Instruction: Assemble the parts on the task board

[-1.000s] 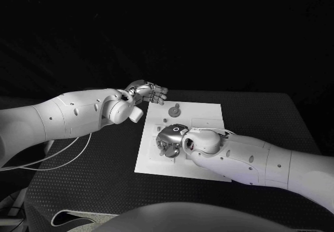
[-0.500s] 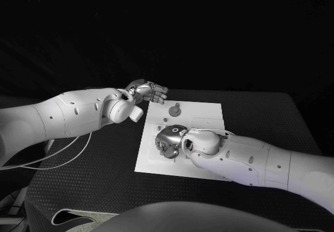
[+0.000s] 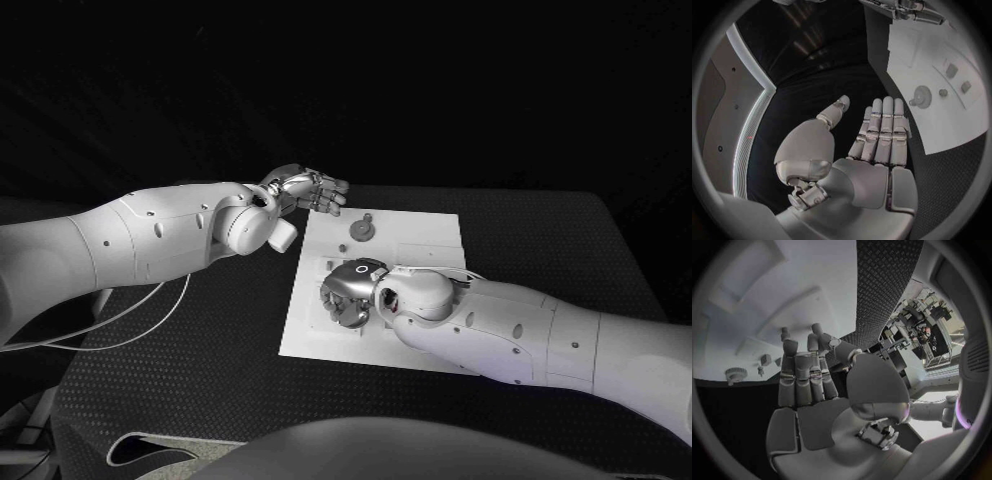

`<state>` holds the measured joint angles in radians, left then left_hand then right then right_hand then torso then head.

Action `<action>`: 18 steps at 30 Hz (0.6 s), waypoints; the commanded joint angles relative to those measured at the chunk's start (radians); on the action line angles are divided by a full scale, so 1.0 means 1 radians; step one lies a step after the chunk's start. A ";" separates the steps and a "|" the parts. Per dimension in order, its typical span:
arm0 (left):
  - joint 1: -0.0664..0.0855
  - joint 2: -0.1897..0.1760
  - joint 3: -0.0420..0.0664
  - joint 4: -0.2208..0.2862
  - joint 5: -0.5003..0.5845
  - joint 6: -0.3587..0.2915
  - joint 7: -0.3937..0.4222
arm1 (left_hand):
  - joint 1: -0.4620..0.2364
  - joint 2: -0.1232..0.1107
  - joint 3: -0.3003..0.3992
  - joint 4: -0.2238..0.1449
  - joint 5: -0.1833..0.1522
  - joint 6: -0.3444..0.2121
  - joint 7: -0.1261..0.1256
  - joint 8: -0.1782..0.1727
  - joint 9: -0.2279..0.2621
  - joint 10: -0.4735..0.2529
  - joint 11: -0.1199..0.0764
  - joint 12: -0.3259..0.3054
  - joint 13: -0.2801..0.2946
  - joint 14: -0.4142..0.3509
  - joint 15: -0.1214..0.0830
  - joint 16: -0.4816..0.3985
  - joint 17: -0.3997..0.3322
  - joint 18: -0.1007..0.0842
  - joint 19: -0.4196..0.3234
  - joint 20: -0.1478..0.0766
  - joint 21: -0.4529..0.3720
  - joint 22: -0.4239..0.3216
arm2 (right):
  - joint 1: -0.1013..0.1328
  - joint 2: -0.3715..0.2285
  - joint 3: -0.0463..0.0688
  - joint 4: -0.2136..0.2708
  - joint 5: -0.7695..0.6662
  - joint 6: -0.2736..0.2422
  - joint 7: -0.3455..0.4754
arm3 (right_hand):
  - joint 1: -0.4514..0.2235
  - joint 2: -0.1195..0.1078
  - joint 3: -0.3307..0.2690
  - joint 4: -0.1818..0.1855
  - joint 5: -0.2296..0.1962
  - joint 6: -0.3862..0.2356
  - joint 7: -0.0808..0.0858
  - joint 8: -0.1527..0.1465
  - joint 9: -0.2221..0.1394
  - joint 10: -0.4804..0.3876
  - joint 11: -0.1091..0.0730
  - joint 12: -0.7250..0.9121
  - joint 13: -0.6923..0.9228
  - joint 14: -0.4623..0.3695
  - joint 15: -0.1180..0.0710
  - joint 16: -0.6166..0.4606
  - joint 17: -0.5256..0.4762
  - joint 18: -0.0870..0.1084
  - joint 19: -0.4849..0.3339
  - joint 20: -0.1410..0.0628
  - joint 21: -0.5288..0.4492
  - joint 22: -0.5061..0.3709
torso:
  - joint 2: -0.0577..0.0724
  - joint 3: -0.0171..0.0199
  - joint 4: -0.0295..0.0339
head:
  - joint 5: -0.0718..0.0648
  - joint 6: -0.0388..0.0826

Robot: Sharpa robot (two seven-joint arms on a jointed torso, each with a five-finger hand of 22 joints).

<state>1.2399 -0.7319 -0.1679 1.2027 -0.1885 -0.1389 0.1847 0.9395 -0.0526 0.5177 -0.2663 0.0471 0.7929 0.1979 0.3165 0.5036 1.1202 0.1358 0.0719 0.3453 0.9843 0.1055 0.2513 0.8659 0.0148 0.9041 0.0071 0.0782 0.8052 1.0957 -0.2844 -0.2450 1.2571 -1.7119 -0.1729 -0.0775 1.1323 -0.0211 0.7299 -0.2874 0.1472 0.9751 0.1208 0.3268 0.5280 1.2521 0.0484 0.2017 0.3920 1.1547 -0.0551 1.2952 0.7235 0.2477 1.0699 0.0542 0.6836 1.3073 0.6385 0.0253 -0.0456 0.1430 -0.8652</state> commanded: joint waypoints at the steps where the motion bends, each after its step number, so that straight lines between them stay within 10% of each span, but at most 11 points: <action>1: 0.001 0.002 0.001 0.001 -0.002 0.015 0.006 | -0.003 0.006 -0.006 0.000 0.003 -0.004 0.002 0.004 -0.001 -0.006 0.000 0.001 -0.001 0.009 0.001 -0.004 0.002 -0.003 0.000 0.000 -0.006 -0.001 | -0.001 0.003 0.000 0.004 -0.013 -0.019 0.000 | -0.001 0.006 0.005 -0.001 0.001 0.020 -0.001 0.023 0.040 0.005 0.000 0.002 0.001 0.002 -0.006 -0.004 0.001 0.014 0.002 -0.002 0.006 0.020 | 0.000 0.0003 0.0002 | 0.000 0.000; 18: 0.001 0.003 0.001 -0.002 -0.002 0.018 0.004 | -0.003 0.006 -0.006 0.000 0.003 -0.004 0.002 0.003 -0.002 -0.006 0.000 0.001 -0.001 0.009 0.001 -0.005 0.002 -0.003 0.000 0.000 -0.006 -0.002 | -0.003 0.002 0.000 -0.002 -0.013 0.020 0.001 | 0.000 0.006 0.006 -0.001 0.001 0.020 -0.002 0.023 0.041 0.005 0.000 0.002 0.003 0.002 -0.006 -0.004 0.002 0.014 0.003 -0.003 0.006 0.020 | 0.000 0.0007 -0.0003 | -0.002 0.000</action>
<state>1.2398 -0.7312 -0.1682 1.2003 -0.1885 -0.1362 0.1835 0.9395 -0.0526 0.5177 -0.2663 0.0470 0.7929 0.1979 0.3165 0.5033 1.1202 0.1358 0.0719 0.3454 0.9843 0.1054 0.2513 0.8667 0.0149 0.9041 0.0071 0.0782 0.8053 1.0948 -0.2844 -0.2444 1.2564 -1.7130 -0.1806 -0.0793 1.1322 -0.0214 0.7287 -0.2884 0.1470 0.9752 0.1207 0.3268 0.5280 1.2521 0.0484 0.2017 0.3936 1.1577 -0.0548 1.2952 0.7242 0.2469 1.0699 0.0542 0.6836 1.3080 0.6385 0.0254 -0.0455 0.1418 -0.8649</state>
